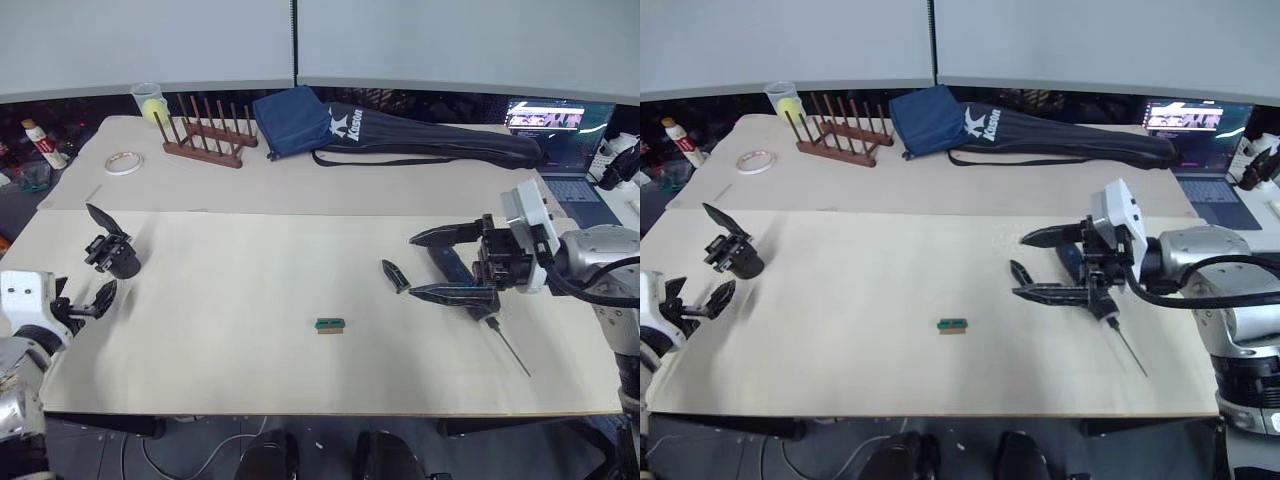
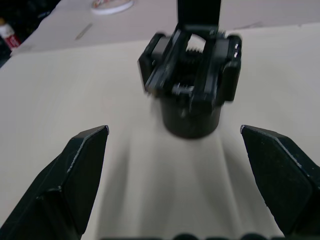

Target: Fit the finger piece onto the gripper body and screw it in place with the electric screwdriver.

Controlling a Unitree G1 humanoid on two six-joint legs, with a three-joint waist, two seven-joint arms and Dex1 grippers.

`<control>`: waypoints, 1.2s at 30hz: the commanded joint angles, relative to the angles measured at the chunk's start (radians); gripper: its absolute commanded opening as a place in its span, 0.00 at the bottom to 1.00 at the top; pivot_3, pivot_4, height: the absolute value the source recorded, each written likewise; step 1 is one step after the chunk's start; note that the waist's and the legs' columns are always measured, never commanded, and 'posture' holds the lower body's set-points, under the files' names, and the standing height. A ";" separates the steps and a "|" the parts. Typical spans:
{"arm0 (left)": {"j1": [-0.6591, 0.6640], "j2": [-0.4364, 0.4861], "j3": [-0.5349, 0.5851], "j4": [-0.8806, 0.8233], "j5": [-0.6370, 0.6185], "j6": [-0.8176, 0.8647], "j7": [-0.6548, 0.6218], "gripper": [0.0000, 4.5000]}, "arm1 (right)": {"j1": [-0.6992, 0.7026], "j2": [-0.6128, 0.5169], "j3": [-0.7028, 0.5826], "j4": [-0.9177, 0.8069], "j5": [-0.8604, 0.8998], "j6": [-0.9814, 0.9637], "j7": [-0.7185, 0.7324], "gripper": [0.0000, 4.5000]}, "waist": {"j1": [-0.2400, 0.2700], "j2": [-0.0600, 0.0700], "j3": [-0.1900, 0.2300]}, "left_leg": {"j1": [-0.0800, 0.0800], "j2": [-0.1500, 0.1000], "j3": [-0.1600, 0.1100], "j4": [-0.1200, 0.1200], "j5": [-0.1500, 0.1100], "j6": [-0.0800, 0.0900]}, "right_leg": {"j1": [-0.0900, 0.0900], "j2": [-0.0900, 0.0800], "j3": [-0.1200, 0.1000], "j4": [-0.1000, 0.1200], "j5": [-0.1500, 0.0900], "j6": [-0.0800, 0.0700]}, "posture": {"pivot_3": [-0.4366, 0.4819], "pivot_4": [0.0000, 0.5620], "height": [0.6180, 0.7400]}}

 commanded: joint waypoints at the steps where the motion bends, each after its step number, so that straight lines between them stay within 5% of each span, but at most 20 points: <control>1: -0.059 0.005 -0.023 0.080 0.024 -0.068 0.016 1.00 | -0.014 0.000 -0.012 0.000 0.010 -0.010 0.009 0.99 | -0.001 0.000 0.000 | 0.000 0.000 0.000 0.000 0.000 0.000 | 0.000 0.000 0.000 0.000 0.000 0.000 | 0.48 0.27 1.00; 18: -0.320 0.000 -0.138 0.496 0.085 -0.264 0.041 1.00 | -0.029 -0.001 -0.040 -0.013 0.048 0.030 -0.049 0.99 | -0.002 -0.001 0.000 | 0.000 0.000 0.001 0.000 0.003 0.004 | 0.000 0.000 -0.001 0.001 0.001 0.001 | 0.48 0.27 1.00; 23: -0.293 -0.009 -0.132 0.489 0.071 -0.294 0.030 0.62 | -0.024 0.000 -0.044 -0.022 0.050 0.036 -0.066 1.00 | -0.008 -0.001 0.000 | 0.000 0.000 0.001 0.000 0.003 0.004 | 0.000 0.001 -0.001 0.001 0.001 0.001 | 0.48 0.27 1.00; 25: -0.268 -0.016 -0.128 0.451 0.062 -0.287 0.026 0.51 | -0.024 0.001 -0.045 -0.023 0.051 0.038 -0.072 1.00 | -0.009 -0.001 0.000 | 0.000 0.000 0.001 0.000 0.003 0.004 | 0.000 0.001 -0.001 0.001 0.001 0.001 | 0.48 0.27 1.00; 29: -0.207 -0.046 -0.128 0.307 0.034 -0.249 0.030 0.51 | -0.024 0.005 -0.040 -0.031 0.052 0.039 -0.082 1.00 | -0.012 -0.001 0.000 | 0.000 0.000 0.001 0.000 0.002 0.004 | 0.000 0.000 -0.001 0.001 0.001 0.002 | 0.48 0.27 1.00; 36: -0.020 -0.289 -0.246 -0.486 0.011 0.130 0.315 0.51 | 0.004 0.000 -0.026 -0.082 0.047 0.031 -0.066 1.00 | 0.007 -0.002 0.001 | -0.007 -0.001 -0.002 0.006 0.001 0.006 | -0.001 0.000 -0.001 0.000 0.003 0.005 | 0.48 0.27 1.00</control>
